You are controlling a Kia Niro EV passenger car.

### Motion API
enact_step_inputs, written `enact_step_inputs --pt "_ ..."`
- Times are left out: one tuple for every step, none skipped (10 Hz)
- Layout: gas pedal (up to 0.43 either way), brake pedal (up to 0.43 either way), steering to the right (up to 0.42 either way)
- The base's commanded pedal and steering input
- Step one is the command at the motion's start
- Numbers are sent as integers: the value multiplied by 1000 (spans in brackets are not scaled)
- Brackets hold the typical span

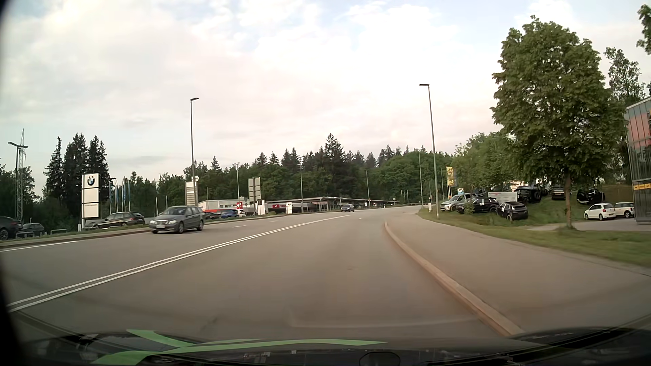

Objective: Follow the waypoints while adhering to traffic rules and regulations

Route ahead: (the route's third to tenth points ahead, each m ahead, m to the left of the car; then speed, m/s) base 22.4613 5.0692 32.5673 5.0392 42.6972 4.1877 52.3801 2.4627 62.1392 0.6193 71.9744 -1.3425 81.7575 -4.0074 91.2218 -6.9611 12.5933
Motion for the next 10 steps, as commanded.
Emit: enact_step_inputs --pt "110 0 5" --pt "98 0 5" --pt "98 0 5" --pt "98 0 5" --pt "98 0 6" --pt "98 0 6" --pt "98 0 5" --pt "98 0 6" --pt "98 0 6" --pt "98 0 6"
